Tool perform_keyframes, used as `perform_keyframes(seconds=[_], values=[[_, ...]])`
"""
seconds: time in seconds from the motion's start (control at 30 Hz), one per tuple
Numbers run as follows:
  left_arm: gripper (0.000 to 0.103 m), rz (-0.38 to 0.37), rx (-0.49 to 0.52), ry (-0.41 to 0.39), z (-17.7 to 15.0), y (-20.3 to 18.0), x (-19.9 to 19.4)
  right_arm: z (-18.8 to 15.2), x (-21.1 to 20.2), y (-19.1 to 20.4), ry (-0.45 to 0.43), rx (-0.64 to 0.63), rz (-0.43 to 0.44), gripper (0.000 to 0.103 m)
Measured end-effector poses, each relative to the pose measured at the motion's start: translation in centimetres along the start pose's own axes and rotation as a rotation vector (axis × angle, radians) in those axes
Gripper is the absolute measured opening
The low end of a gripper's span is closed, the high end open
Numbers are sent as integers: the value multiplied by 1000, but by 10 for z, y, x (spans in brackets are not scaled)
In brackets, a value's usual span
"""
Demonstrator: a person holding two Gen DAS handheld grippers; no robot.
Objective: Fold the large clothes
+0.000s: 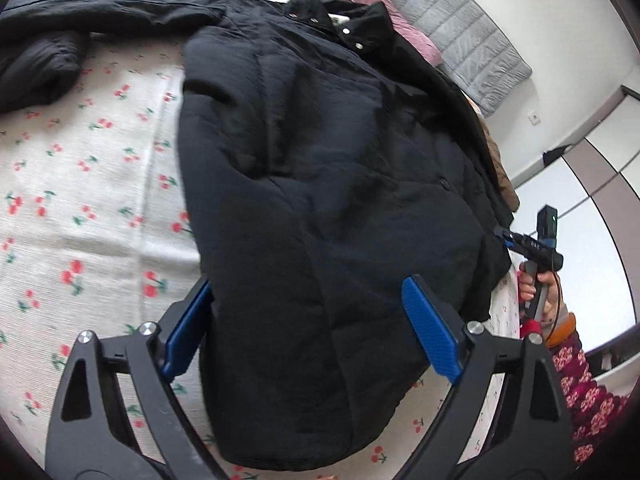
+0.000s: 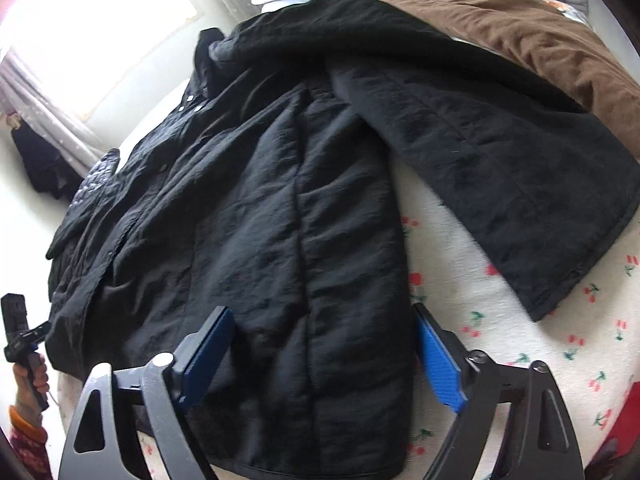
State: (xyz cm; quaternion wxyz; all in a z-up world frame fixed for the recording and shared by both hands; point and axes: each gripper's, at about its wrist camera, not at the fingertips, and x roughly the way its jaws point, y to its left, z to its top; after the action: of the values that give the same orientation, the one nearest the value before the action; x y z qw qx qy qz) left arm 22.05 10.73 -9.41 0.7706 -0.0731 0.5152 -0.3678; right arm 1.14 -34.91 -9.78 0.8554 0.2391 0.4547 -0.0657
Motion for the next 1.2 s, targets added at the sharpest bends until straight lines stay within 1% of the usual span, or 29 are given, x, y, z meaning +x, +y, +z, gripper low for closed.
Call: perform_keyframes(seconds=[0.03, 0.07, 0.1, 0.13, 0.17, 0.2, 0.23, 0.27, 0.3, 0.4, 0.47, 0.53, 0.63, 0.67, 0.7, 0.73, 0.77, 0.8, 0.83, 0.87, 0.9, 0.93, 0.97, 1.0, 1.03, 1.07, 1.1, 1.13, 1.2], values=[[92, -5, 29, 8, -5, -9, 4, -1, 2, 8, -2, -23, -11, 76], [91, -8, 55, 11, -10, -19, 6, -2, 4, 16, 0, -54, -37, 62], [85, -15, 70, 17, -14, -26, 7, -4, 4, 22, 4, -76, -37, 38], [78, -17, 75, 21, -17, -33, 6, -5, 3, 24, 15, -71, -4, 27], [61, -13, 71, 24, -18, -38, 4, -5, -1, 25, 15, -55, 12, 19], [41, -11, 55, 26, -17, -41, 0, -4, -6, 27, -2, -46, 7, 13], [32, -25, 23, 22, -15, -43, -7, -3, -16, 31, -20, -47, 26, 11], [18, -49, -14, 2, -13, -45, -17, -2, -29, 35, -45, -43, 64, 10], [10, -75, -53, -30, -10, -46, -31, 0, -42, 38, -70, -37, 96, 9], [8, -148, -153, -146, 1, -50, -79, 8, -91, 50, -154, -32, 176, 9], [8, -201, -219, -209, 7, -52, -110, 12, -123, 59, -193, -35, 191, 9], [8, -248, -263, -246, 7, -58, -139, 11, -148, 65, -216, -29, 198, 9], [8, -291, -293, -218, -5, -72, -164, 3, -177, 56, -199, 38, 254, 9], [8, -291, -296, -187, -14, -77, -167, -2, -181, 52, -178, 55, 271, 9], [9, -277, -292, -145, -20, -80, -164, -9, -183, 50, -157, 57, 265, 10], [10, -242, -278, -95, -29, -83, -158, -17, -182, 49, -133, 54, 243, 11], [17, -174, -245, -33, -40, -86, -150, -26, -177, 48, -95, 37, 192, 18], [32, -65, -195, 28, -51, -90, -139, -36, -168, 47, -54, 6, 106, 22], [37, 65, -158, 54, -61, -91, -133, -46, -160, 44, -27, -22, 2, 31], [46, 209, -119, 63, -72, -92, -128, -60, -153, 40, -5, -51, -111, 38], [53, 316, -71, 64, -81, -92, -125, -68, -143, 37, 15, -71, -179, 41], [55, 392, -19, 50, -89, -94, -124, -73, -137, 30, 30, -78, -201, 42], [57, 436, 25, 29, -96, -97, -124, -81, -130, 27, 43, -72, -206, 43], [60, 456, 66, 14, -103, -102, -124, -88, -128, 25, 55, -56, -192, 45], [64, 444, 108, 13, -108, -111, -122, -94, -126, 28, 66, -54, -169, 47], [72, 409, 157, 24, -115, -122, -121, -101, -125, 33, 74, -70, -143, 50], [75, 374, 217, 39, -121, -133, -117, -103, -123, 38, 82, -95, -123, 54], [75, 349, 288, 49, -127, -147, -112, -108, -120, 47, 93, -132, -106, 55], [75, 334, 447, 71, -143, -178, -100, -120, -112, 67, 134, -198, -78, 57]])
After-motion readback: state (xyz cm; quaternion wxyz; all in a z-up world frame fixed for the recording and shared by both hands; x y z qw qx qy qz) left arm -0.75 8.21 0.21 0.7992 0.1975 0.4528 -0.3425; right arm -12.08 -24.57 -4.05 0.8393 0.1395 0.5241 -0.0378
